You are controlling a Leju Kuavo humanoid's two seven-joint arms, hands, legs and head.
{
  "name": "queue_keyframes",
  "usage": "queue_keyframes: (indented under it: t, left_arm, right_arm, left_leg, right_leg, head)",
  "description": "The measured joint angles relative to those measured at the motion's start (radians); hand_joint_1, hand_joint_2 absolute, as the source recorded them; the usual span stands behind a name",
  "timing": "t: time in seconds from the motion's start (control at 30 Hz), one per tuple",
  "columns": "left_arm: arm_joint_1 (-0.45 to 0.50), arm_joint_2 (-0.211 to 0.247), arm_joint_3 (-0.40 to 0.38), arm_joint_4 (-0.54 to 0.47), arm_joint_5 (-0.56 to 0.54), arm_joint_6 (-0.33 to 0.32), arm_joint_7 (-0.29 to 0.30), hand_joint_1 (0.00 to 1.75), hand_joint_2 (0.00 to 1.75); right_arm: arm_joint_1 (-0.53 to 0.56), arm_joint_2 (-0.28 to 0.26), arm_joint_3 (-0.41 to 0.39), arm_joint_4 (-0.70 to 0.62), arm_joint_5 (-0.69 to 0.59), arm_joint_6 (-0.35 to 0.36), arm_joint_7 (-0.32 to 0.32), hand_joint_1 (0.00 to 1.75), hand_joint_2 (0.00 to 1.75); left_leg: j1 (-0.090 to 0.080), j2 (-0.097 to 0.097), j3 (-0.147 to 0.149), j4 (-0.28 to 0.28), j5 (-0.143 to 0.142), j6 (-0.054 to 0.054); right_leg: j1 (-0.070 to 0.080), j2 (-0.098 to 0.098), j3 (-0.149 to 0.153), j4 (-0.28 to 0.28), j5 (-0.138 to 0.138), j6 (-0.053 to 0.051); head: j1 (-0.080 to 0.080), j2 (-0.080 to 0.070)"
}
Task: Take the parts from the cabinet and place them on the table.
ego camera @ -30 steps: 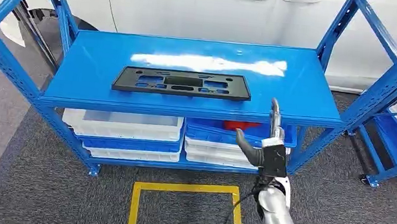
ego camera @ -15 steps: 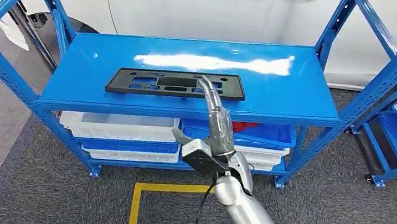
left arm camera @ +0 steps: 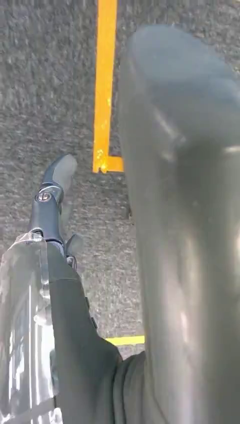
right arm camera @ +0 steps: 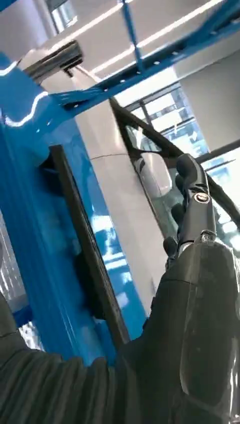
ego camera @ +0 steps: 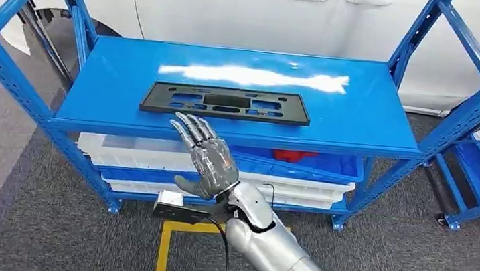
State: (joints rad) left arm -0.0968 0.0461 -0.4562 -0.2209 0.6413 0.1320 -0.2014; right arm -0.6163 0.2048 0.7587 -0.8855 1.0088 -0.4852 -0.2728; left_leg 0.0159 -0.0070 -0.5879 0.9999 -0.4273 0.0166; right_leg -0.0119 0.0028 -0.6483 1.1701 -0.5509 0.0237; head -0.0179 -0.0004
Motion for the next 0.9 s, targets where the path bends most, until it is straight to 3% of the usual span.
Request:
queue_keyframes:
  t: [0.03,0.07,0.1,0.13,0.17,0.23,0.27,0.3,0.37,0.43,0.47,0.57,0.6,0.63,0.67,0.73,0.77,0.8,0.9]
  left_arm:
    - [-0.001,0.0,-0.002,0.001,0.003,0.002,0.0,0.0,0.0]
    - [-0.001,0.0,-0.005,0.002,0.004,0.003,0.0,0.0,0.0]
    - [0.0,0.0,-0.008,0.003,0.006,0.004,0.001,0.0,0.0]
    - [0.0,0.0,-0.011,0.004,0.006,0.005,0.001,0.0,0.0]
    - [-0.001,0.0,-0.015,0.004,0.006,0.005,0.002,0.0,0.0]
    - [-0.005,-0.001,-0.021,0.004,0.007,0.006,0.003,0.0,0.0]
    - [-0.008,-0.005,-0.022,0.004,0.007,0.006,0.003,0.0,0.0]
    - [-0.011,-0.003,-0.023,0.006,0.008,0.006,0.005,0.0,0.0]
    - [-0.011,-0.003,-0.024,0.008,0.01,0.008,0.006,0.0,0.0]
    - [-0.012,0.0,-0.03,0.008,0.011,0.008,0.007,0.0,0.0]
    - [-0.013,-0.001,-0.033,0.009,0.014,0.009,0.008,0.0,0.0]
    - [-0.017,0.002,-0.043,0.015,0.017,0.01,0.012,0.0,0.0]
    - [-0.016,0.002,-0.045,0.015,0.018,0.01,0.013,0.0,0.0]
    - [-0.014,0.002,-0.047,0.016,0.018,0.011,0.016,0.0,0.0]
    - [-0.014,0.002,-0.047,0.018,0.02,0.011,0.017,0.0,0.0]
    - [-0.018,0.005,-0.048,0.019,0.021,0.011,0.019,0.0,0.0]
    - [-0.02,0.005,-0.051,0.02,0.024,0.011,0.021,0.0,0.0]
    - [-0.021,0.005,-0.055,0.022,0.025,0.011,0.023,0.0,0.0]
    - [-0.017,0.006,-0.062,0.024,0.03,0.01,0.025,0.0,0.0]
  right_arm:
    - [-0.009,0.002,0.012,0.023,0.02,0.0,0.016,0.0,1.75]
    - [-0.015,0.002,0.023,0.046,0.04,0.0,0.033,0.0,1.75]
    - [-0.021,0.003,0.036,0.072,0.062,0.001,0.052,0.0,1.75]
    - [-0.03,0.005,0.048,0.096,0.084,0.002,0.071,0.0,1.75]
    - [-0.044,0.009,0.06,0.119,0.105,0.002,0.09,0.0,1.75]
    - [-0.083,0.019,0.08,0.165,0.143,0.005,0.125,0.0,1.75]
    - [-0.1,0.02,0.087,0.184,0.158,0.009,0.145,0.0,1.75]
    - [-0.114,0.024,0.093,0.203,0.176,0.014,0.165,0.0,1.75]
    - [-0.126,0.024,0.097,0.231,0.201,0.019,0.198,0.0,1.75]
    - [-0.145,0.028,0.102,0.263,0.228,0.022,0.237,0.0,1.75]
    - [-0.168,0.031,0.103,0.289,0.247,0.024,0.264,0.0,1.75]
    - [-0.229,0.034,0.103,0.361,0.305,0.034,0.354,0.0,1.75]
    - [-0.24,0.034,0.103,0.38,0.32,0.038,0.382,0.0,1.75]
    - [-0.248,0.034,0.102,0.399,0.337,0.039,0.41,0.0,1.75]
    - [-0.257,0.034,0.102,0.413,0.349,0.038,0.429,0.0,1.75]
    - [-0.293,0.035,0.1,0.447,0.381,0.036,0.472,0.0,1.75]
    - [-0.313,0.036,0.097,0.463,0.395,0.035,0.494,0.0,1.75]
    - [-0.333,0.037,0.089,0.483,0.413,0.032,0.524,0.0,1.75]
    - [-0.354,0.047,0.077,0.513,0.447,0.017,0.545,0.0,1.75]
  left_leg:
    - [-0.002,0.0,0.0,0.0,-0.001,0.001]
    - [-0.004,0.0,0.0,0.001,-0.001,0.003]
    - [-0.006,0.0,0.001,0.001,-0.002,0.004]
    - [-0.009,-0.002,0.002,0.002,-0.003,0.005]
    - [-0.011,-0.003,0.003,0.003,-0.004,0.006]
    - [-0.015,-0.002,0.007,0.005,-0.008,0.004]
    - [-0.021,-0.002,0.004,0.008,-0.01,0.0]
    - [-0.02,-0.001,-0.001,0.009,-0.01,-0.003]
    - [-0.013,0.0,0.001,0.004,-0.008,-0.014]
    - [-0.014,0.0,-0.003,0.017,-0.02,-0.023]
    - [-0.014,0.001,-0.022,0.057,-0.049,-0.029]
    - [-0.004,0.001,-0.134,0.284,-0.145,-0.044]
    - [-0.001,0.001,-0.156,0.322,-0.146,-0.048]
    - [0.003,0.001,-0.151,0.308,-0.125,-0.05]
    - [0.006,0.002,-0.128,0.253,-0.088,-0.052]
    - [0.011,0.003,-0.041,0.071,0.008,-0.054]
    - [0.008,0.002,-0.016,0.028,-0.003,-0.055]
    - [0.004,-0.002,-0.016,0.016,-0.001,-0.038]
    - [0.001,-0.002,-0.02,0.021,-0.001,-0.021]
  right_leg:
    - [0.0,0.0,-0.043,0.088,-0.034,0.001]
    - [0.0,0.0,-0.078,0.156,-0.052,0.001]
    - [0.0,0.0,-0.094,0.179,-0.045,-0.001]
    - [0.001,0.0,-0.082,0.143,-0.012,-0.005]
    - [0.003,0.0,-0.05,0.071,0.033,-0.012]
    - [0.013,-0.001,0.032,-0.112,0.122,-0.034]
    - [0.018,-0.003,0.047,-0.144,0.111,-0.043]
    - [0.016,-0.005,0.045,-0.155,0.114,-0.036]
    - [0.021,-0.002,0.045,-0.156,0.113,-0.039]
    - [0.01,-0.005,0.054,-0.172,0.123,-0.047]
    - [0.007,-0.004,0.055,-0.175,0.123,-0.049]
    - [0.006,-0.004,0.055,-0.174,0.122,-0.052]
    - [0.006,-0.004,0.055,-0.174,0.122,-0.051]
    - [0.006,-0.003,0.057,-0.173,0.121,-0.05]
    - [0.004,-0.002,0.058,-0.172,0.119,-0.047]
    - [0.001,0.0,0.061,-0.163,0.111,-0.036]
    - [0.004,0.001,0.059,-0.16,0.106,-0.029]
    - [0.007,0.002,0.053,-0.152,0.107,-0.024]
    - [0.006,0.002,0.054,-0.159,0.11,-0.011]
  head:
    - [0.0,0.0]
    - [0.0,0.0]
    - [0.0,0.0]
    - [0.0,0.0]
    - [0.0,0.0]
    - [0.0,0.0]
    - [0.0,0.0]
    - [0.0,0.0]
    - [0.0,0.0]
    - [0.0,0.0]
    - [0.0,0.0]
    - [0.0,0.0]
    - [0.0,0.0]
    - [0.0,0.0]
    - [0.0,0.0]
    - [0.0,0.0]
    - [0.0,0.0]
    - [0.0,0.0]
    - [0.0,0.0]
